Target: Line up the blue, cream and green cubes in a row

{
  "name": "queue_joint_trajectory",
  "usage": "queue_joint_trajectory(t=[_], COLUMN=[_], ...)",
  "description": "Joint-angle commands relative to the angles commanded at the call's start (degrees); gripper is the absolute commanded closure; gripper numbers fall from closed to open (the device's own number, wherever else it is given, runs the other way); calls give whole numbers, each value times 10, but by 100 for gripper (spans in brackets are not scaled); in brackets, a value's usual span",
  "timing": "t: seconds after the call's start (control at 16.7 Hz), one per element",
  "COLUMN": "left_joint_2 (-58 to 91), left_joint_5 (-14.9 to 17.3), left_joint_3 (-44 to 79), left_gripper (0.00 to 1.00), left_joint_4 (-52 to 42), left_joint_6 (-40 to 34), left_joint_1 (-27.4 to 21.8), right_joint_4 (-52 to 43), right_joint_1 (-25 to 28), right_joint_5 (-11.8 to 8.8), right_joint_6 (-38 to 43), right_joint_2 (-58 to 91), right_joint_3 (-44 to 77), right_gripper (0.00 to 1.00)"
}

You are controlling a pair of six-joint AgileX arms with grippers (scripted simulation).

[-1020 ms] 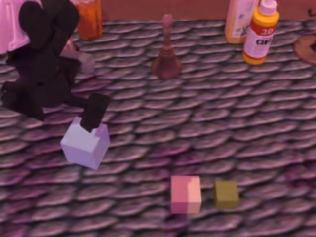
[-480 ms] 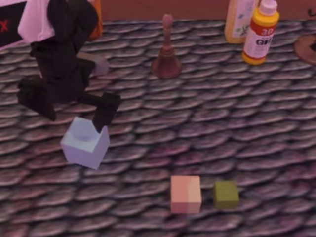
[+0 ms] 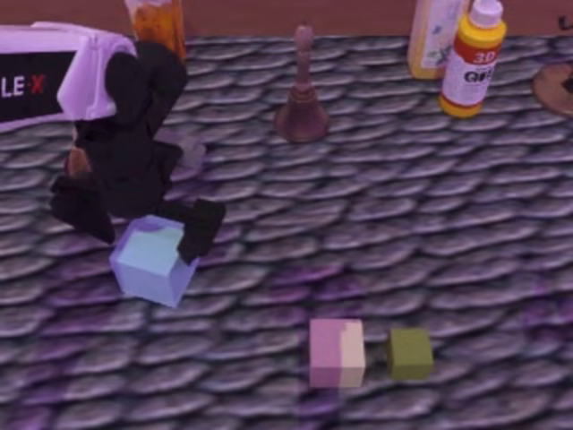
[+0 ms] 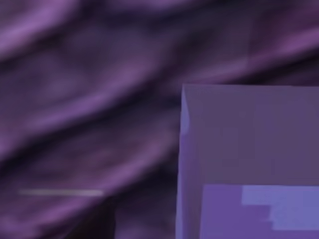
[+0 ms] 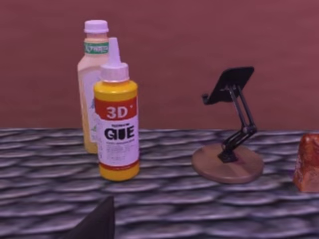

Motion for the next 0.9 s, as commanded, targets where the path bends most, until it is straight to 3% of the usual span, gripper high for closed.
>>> queue_joint_trajectory(t=[0.24, 0.48, 0.9], left_joint_2=[27, 29, 29], left_joint_5=[0, 0, 0], left_joint_3=[-45, -47, -47], left_gripper=[0, 0, 53], left_joint_4=[71, 74, 74], left_joint_6=[0, 0, 0], left_joint_1=[0, 0, 0], right_joint_4=[0, 0, 0], right_joint_1=[0, 0, 0], right_joint_5=[0, 0, 0], right_joint_6=[0, 0, 0], right_joint_2=[0, 0, 0], right_joint_3=[0, 0, 0], right_gripper=[0, 0, 0])
